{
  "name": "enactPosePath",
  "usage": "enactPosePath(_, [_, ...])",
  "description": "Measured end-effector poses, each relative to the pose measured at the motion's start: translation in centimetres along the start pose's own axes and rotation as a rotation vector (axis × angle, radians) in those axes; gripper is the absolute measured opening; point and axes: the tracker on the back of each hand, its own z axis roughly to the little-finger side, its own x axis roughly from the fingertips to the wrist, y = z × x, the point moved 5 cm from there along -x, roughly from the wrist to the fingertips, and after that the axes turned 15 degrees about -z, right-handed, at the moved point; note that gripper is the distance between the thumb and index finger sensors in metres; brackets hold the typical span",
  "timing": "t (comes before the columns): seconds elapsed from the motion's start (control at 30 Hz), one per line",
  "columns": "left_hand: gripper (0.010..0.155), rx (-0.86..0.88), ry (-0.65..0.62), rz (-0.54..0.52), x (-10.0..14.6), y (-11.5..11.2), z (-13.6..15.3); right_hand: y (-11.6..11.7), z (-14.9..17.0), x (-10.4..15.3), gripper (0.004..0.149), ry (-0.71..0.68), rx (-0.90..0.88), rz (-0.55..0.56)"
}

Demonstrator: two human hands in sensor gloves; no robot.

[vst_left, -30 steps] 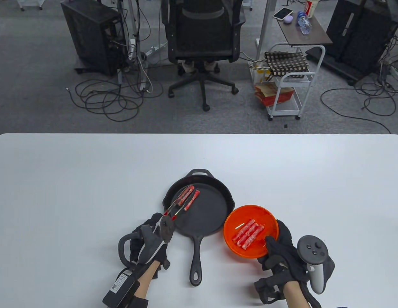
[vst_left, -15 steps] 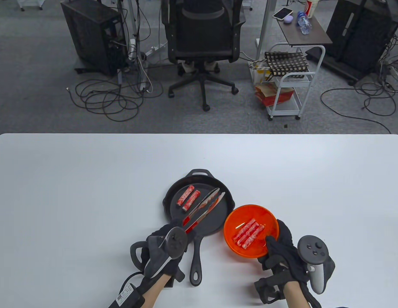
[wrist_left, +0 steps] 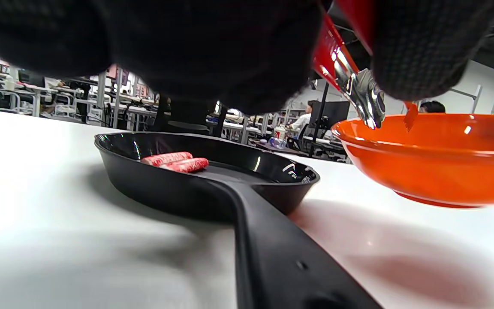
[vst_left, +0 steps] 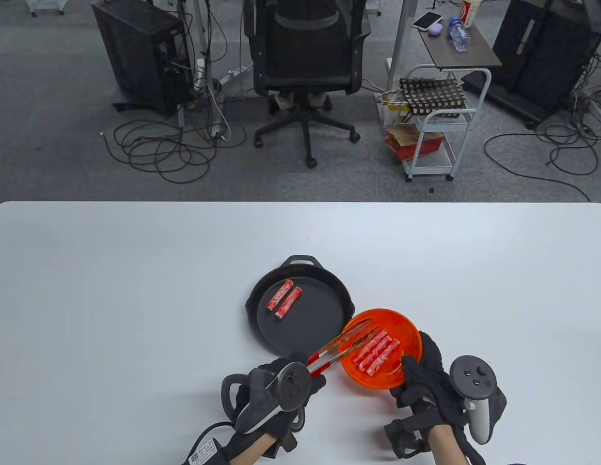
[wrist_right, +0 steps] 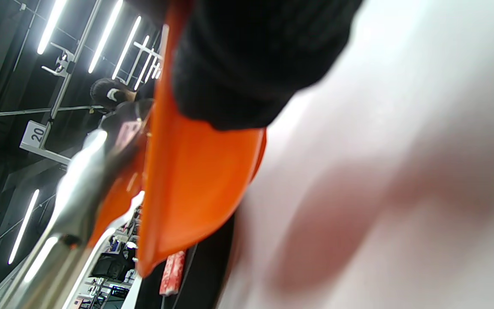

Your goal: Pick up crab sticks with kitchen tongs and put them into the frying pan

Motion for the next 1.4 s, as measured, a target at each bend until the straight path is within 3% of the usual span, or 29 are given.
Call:
enactPosePath(0.77, [0.074, 0.036, 0.004, 0.130, 0.3, -1.3, -0.4, -0.1, -0.1, 0.0, 0.064, -0.011, 0.032, 0.014])
enactPosePath(1.17, [0.074, 0.088, 0.039, 0.046, -0.2, 0.1, 0.7, -0.1, 0.0, 0.0, 0.064, -0.008, 0.011, 0.011])
enactPosePath(1.4, [0.074, 0.144, 0.158, -0.027, -1.1, 2.1, 4.2, -0.1, 0.0, 0.0, 0.064, -0.007, 0.011, 0.010])
